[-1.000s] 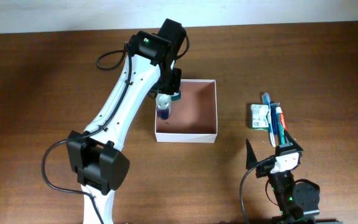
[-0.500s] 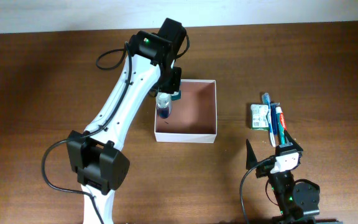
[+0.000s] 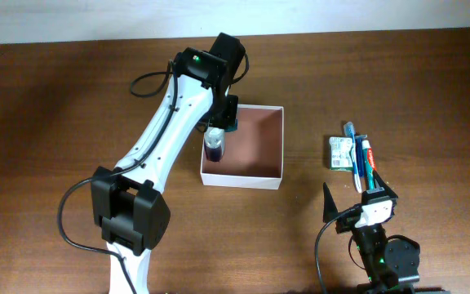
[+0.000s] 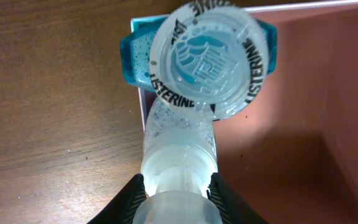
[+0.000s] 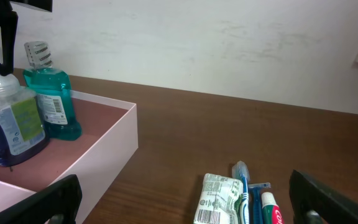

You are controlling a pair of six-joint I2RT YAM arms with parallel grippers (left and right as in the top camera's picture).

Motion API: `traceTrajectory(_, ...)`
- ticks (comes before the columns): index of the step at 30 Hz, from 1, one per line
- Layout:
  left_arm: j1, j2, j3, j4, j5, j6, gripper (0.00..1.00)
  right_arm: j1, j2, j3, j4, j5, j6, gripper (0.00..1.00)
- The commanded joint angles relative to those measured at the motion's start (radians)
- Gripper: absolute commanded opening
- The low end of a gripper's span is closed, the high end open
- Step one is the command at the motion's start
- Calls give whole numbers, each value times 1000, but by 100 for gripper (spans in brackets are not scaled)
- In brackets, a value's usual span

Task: Pack container
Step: 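Lower the soap bottle into the box beside the Listerine bottle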

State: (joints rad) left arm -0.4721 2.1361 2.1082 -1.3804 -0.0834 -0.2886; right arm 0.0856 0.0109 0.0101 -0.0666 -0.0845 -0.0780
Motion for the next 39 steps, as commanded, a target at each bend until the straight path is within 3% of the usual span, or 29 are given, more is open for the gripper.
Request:
traceTrajectory(1,5,-4,2,9,-30,-10,23,-8,-7,-5,-5,-2,4,98)
traceTrajectory(24,4,-4,0,12,-56,-10,24,-8,-7,-5,-5,-2,4,98)
traceTrajectory(28,3,-4,0,11,-56,-10,36,-8,-7,-5,-5,-2,4,98)
traceTrajectory(39,3,-4,0,8,-56,-10,38,-8,-7,-5,-5,-2,4,98)
